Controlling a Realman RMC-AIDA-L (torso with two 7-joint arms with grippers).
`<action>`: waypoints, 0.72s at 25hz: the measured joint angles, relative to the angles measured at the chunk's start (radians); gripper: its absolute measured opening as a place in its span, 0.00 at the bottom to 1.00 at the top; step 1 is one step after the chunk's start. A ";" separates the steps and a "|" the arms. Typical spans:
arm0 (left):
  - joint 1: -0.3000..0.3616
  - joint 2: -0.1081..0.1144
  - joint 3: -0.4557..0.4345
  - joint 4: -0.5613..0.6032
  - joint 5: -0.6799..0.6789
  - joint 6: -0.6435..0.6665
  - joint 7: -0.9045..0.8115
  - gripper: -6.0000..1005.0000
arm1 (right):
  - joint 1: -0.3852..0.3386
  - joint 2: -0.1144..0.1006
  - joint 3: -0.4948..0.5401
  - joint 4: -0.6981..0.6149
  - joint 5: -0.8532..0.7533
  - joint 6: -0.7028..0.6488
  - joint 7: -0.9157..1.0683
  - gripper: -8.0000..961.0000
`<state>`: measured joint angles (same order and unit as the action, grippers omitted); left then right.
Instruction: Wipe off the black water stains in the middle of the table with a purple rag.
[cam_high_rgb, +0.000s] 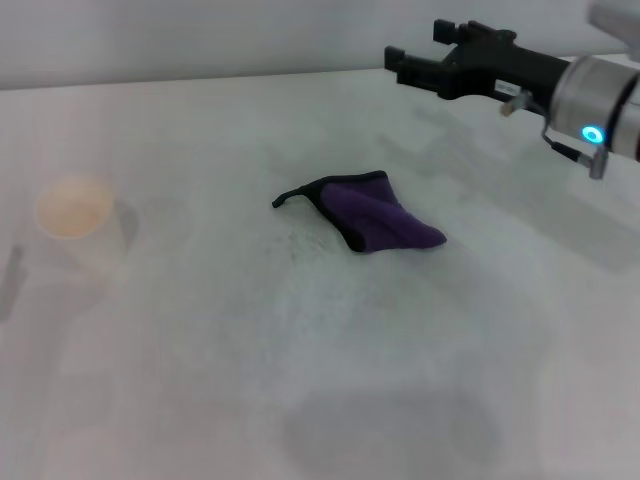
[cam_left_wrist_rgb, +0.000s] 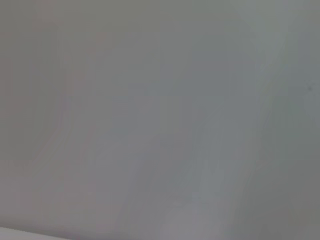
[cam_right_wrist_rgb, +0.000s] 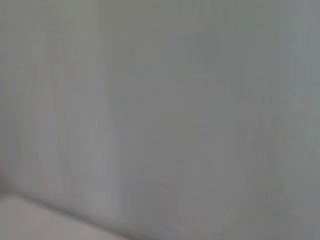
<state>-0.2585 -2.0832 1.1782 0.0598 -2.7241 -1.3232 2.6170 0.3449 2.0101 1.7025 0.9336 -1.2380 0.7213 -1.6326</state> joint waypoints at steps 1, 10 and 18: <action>0.001 0.000 0.000 0.000 0.000 0.000 0.000 0.88 | 0.003 0.000 0.027 -0.051 0.079 0.054 -0.074 0.91; -0.001 -0.001 0.000 -0.004 -0.030 0.005 -0.004 0.88 | -0.001 0.016 0.065 -0.460 0.703 0.230 -0.858 0.91; 0.000 -0.001 0.000 -0.009 -0.050 0.010 -0.006 0.88 | -0.010 0.018 0.029 -0.653 0.957 0.226 -1.022 0.91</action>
<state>-0.2582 -2.0837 1.1781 0.0506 -2.7745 -1.3136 2.6107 0.3347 2.0279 1.7315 0.2810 -0.2811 0.9475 -2.6544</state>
